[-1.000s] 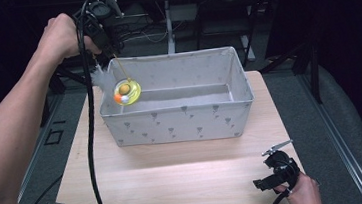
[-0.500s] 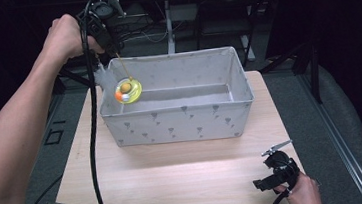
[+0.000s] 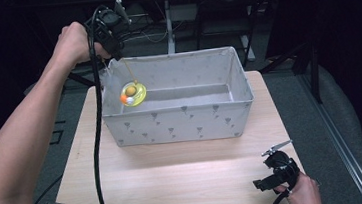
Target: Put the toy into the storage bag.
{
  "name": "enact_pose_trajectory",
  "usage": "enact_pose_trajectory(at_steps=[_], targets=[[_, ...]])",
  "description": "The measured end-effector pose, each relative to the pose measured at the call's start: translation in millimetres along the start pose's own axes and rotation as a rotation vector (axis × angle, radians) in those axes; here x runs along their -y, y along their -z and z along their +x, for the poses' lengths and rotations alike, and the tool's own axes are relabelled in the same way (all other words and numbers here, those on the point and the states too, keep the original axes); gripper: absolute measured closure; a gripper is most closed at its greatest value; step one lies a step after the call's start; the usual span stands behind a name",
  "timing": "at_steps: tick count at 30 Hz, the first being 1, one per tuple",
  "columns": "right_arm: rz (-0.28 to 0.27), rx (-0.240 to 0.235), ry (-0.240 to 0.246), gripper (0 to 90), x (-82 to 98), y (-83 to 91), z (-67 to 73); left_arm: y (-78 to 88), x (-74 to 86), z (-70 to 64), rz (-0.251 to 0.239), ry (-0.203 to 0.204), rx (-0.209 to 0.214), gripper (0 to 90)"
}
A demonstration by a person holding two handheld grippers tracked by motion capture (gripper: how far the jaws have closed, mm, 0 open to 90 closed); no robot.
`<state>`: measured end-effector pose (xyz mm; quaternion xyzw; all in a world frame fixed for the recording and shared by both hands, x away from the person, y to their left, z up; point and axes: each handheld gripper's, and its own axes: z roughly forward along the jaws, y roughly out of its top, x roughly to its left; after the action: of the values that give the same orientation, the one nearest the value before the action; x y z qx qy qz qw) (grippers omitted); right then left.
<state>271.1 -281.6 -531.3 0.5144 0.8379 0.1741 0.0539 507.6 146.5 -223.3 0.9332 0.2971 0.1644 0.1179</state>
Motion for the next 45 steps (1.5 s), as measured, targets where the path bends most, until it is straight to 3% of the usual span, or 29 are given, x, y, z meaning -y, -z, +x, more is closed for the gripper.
enact_pose_trajectory(at_steps=[25, 35, 37, 45], targets=[[-0.002, -0.002, -0.004, 4.3, 0.2, -0.6, 0.9, -31.3, 12.3, -2.3, -0.014, -0.012, 0.016, 87.8], [-0.004, -0.017, -0.003, 4.3, 0.4, -0.5, 1.1, -46.8, 19.5, -3.6, -0.012, -0.002, 0.036, 87.8], [-0.025, -0.013, -0.022, 4.4, 1.3, -1.7, 2.4, -50.2, 20.9, -4.4, -0.011, -0.002, 0.043, 87.9], [-0.003, -0.018, -0.003, 4.4, 0.4, -0.8, 1.2, -64.8, 23.9, -5.7, -0.01, 0.003, 0.064, 87.8]])
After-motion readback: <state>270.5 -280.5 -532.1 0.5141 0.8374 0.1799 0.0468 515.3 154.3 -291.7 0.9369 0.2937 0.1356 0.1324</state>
